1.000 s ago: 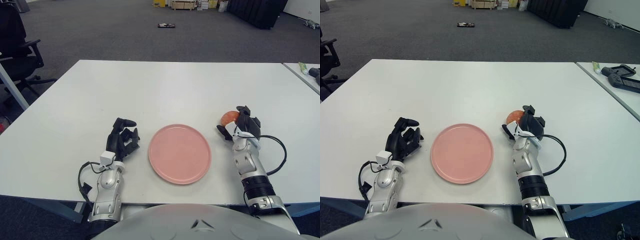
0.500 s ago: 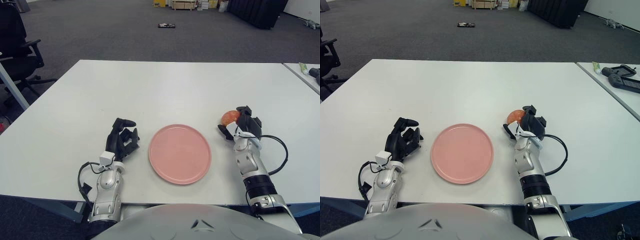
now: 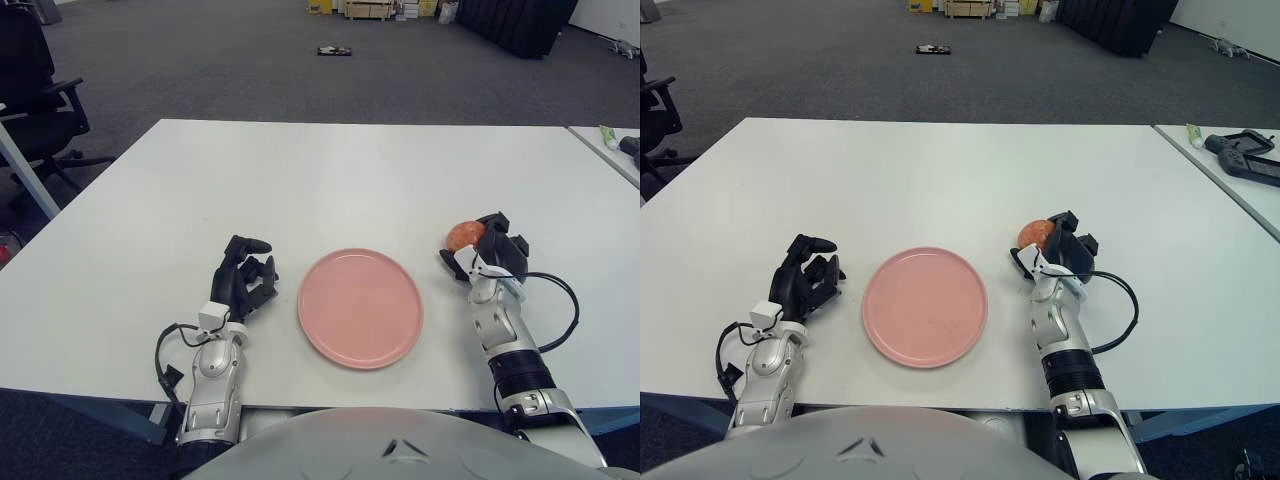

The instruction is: Put the apple into the plate.

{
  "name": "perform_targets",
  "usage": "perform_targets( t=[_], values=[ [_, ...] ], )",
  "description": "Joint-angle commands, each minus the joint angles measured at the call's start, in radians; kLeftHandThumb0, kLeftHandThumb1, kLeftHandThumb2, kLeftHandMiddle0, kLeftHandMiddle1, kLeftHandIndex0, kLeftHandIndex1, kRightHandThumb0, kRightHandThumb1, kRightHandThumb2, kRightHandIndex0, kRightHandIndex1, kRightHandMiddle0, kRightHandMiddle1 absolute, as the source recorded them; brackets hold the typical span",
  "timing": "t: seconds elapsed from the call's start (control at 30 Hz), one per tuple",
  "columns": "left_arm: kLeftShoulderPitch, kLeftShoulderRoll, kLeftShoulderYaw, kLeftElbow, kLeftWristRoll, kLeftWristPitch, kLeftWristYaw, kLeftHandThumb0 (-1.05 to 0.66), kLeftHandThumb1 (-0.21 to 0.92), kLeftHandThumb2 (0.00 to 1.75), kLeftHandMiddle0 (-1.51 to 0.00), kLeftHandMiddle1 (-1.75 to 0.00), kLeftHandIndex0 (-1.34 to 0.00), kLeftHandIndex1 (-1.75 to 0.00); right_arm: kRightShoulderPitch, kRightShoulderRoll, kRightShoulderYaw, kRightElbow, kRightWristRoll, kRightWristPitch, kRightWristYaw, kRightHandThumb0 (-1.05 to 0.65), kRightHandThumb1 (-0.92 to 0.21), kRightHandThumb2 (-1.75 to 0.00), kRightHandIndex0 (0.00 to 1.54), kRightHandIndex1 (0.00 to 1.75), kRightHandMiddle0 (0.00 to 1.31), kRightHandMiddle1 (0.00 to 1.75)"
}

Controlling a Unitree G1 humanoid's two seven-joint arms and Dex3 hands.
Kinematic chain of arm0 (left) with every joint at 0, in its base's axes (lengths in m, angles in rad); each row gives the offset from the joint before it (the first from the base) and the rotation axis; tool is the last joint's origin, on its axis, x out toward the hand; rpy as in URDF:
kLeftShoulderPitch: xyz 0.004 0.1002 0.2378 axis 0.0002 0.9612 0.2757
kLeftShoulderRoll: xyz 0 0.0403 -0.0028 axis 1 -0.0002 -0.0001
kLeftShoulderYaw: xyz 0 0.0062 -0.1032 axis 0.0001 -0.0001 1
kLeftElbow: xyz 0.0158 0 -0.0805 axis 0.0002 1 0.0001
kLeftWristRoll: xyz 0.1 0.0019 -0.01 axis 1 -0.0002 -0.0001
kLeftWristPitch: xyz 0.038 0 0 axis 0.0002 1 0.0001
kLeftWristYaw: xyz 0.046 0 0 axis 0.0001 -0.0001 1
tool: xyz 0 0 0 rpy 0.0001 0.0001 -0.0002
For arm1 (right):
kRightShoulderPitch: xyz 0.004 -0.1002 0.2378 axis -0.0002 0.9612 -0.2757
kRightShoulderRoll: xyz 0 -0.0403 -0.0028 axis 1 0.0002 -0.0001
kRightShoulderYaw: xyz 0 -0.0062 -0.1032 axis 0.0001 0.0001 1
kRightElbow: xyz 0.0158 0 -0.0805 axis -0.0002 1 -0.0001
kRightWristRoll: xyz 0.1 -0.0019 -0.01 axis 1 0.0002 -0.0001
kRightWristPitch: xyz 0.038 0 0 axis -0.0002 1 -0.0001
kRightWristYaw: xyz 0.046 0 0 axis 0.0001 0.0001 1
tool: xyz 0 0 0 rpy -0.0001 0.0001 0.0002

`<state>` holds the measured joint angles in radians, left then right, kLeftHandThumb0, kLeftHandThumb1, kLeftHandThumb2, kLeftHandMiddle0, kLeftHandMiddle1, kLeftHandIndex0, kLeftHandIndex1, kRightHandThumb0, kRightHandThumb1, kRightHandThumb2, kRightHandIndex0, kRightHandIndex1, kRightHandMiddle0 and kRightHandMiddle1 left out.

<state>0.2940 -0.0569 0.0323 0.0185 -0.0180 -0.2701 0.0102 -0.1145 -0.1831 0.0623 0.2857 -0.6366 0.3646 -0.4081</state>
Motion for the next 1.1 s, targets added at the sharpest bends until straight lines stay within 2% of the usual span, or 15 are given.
perform_targets(
  t=[0.0, 0.13, 0.27, 0.57, 1.07],
  values=[
    [-0.008, 0.004, -0.001, -0.003, -0.003, -0.011, -0.002, -0.39, 0.64, 0.92, -0.65, -1.75, -0.37, -1.75, 0.007, -0.018, -0.002, 0.021, 0.003, -0.023, -0.040, -0.02, -0.18, -1.45, 0.76, 1.64, 0.48, 1.75],
    [-0.009, 0.004, 0.000, -0.006, -0.002, 0.000, 0.000, -0.39, 0.64, 0.92, -0.65, -1.75, -0.37, -1.75, 0.011, -0.011, -0.012, 0.027, 0.008, -0.067, -0.108, -0.01, -0.07, -1.58, 0.84, 1.66, 0.56, 1.75],
    [-0.010, 0.004, 0.000, -0.006, -0.002, 0.005, 0.000, -0.39, 0.63, 0.92, -0.63, -1.75, -0.37, -1.75, 0.016, -0.001, -0.022, 0.023, 0.027, -0.098, -0.140, -0.01, -0.03, -1.63, 0.86, 1.67, 0.59, 1.75],
    [-0.016, 0.003, 0.002, 0.000, -0.004, 0.007, 0.001, -0.39, 0.64, 0.92, -0.64, -1.75, -0.37, -1.75, 0.037, 0.020, -0.045, -0.007, 0.083, -0.180, -0.179, 0.00, -0.01, -1.65, 0.87, 1.69, 0.60, 1.75],
    [-0.019, 0.001, 0.005, 0.002, -0.005, 0.011, 0.006, -0.39, 0.65, 0.91, -0.64, -1.75, -0.36, -1.75, 0.091, 0.049, -0.062, -0.120, 0.113, -0.241, -0.212, 0.00, 0.01, -1.67, 0.88, 1.69, 0.62, 1.75]
  ],
)
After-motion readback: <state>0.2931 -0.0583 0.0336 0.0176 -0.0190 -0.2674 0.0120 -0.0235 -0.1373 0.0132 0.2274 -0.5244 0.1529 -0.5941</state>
